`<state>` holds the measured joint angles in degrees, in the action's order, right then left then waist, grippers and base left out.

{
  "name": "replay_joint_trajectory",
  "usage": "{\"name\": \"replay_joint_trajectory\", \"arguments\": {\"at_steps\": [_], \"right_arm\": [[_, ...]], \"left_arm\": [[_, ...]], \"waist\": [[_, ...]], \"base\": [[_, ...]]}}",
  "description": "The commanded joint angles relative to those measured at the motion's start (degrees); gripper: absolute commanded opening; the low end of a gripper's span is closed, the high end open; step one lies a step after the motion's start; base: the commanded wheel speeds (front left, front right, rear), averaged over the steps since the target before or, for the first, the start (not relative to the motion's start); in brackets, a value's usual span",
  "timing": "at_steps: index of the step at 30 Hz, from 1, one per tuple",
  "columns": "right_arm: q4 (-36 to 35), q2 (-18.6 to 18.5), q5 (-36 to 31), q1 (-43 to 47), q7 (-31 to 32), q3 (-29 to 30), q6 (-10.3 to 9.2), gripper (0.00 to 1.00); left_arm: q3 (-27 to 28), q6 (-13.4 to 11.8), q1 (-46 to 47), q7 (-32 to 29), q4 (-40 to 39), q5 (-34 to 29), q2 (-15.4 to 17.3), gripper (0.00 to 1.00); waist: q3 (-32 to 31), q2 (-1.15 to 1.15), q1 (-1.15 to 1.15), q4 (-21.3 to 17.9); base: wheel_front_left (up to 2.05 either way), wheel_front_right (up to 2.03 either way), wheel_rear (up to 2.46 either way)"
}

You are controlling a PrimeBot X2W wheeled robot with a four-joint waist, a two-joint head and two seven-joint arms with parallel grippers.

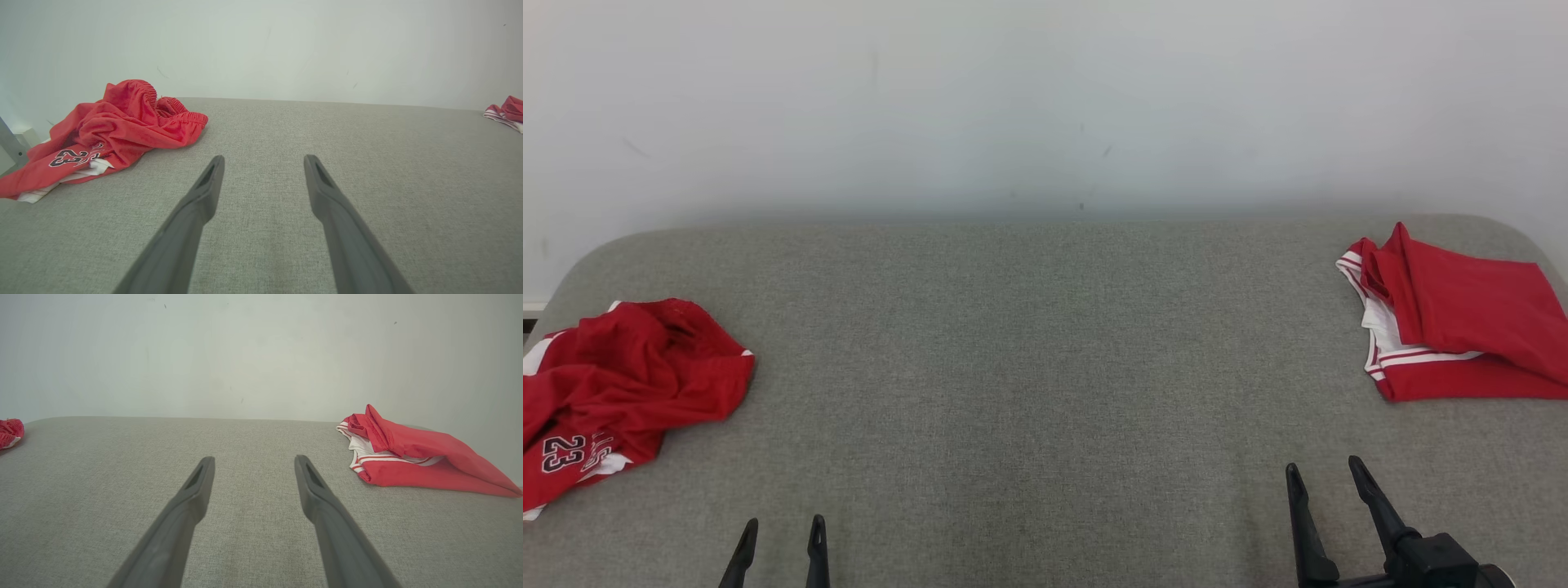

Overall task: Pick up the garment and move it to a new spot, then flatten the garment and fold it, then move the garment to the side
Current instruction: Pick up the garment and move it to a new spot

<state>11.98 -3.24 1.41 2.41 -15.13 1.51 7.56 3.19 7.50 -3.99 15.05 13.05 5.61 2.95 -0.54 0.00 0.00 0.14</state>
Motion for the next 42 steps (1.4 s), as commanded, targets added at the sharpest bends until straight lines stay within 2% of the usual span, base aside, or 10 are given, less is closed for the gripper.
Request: {"name": "replay_joint_trajectory", "arguments": {"at_steps": [1, 7, 12, 38, 42], "right_arm": [[0.0, 0.2, -0.4, 0.2, 0.0, 0.1, -0.12, 1.00], [0.3, 0.3, 0.1, 0.3, 0.0, -0.1, -0.12, 1.00], [0.7, 0.3, 0.7, 1.0, 0.0, -0.2, -0.12, 1.00], [1.5, 0.4, 2.4, 1.7, 0.0, -1.8, -0.12, 1.00], [1.6, 0.4, 2.7, 1.9, 0.0, -1.9, -0.12, 1.00]], "left_arm": [[0.1, -0.1, 0.6, 0.2, 0.0, -0.5, -0.1, 1.00], [0.3, -0.1, 0.4, 0.2, 0.4, -0.2, -0.1, 1.00], [0.6, -0.1, 0.6, 0.2, 0.9, -0.3, -0.1, 1.00], [2.5, -0.2, 0.8, 0.2, 2.9, -1.0, 0.1, 1.00], [2.7, -0.1, 0.7, 0.2, 3.1, -1.1, 0.1, 1.00]], "waist": [[0.0, 0.00, 0.00, 0.1], [0.0, 0.00, 0.00, 1.1], [0.0, 0.00, 0.00, 3.4], [-0.5, 0.00, 0.00, 24.9], [-0.7, 0.00, 0.00, 26.9]], "base": [[0.00, 0.00, 0.00], [0.00, 0.00, 0.00], [0.00, 0.00, 0.00], [0.00, 0.00, 0.00], [0.00, 0.00, 0.00]]}}
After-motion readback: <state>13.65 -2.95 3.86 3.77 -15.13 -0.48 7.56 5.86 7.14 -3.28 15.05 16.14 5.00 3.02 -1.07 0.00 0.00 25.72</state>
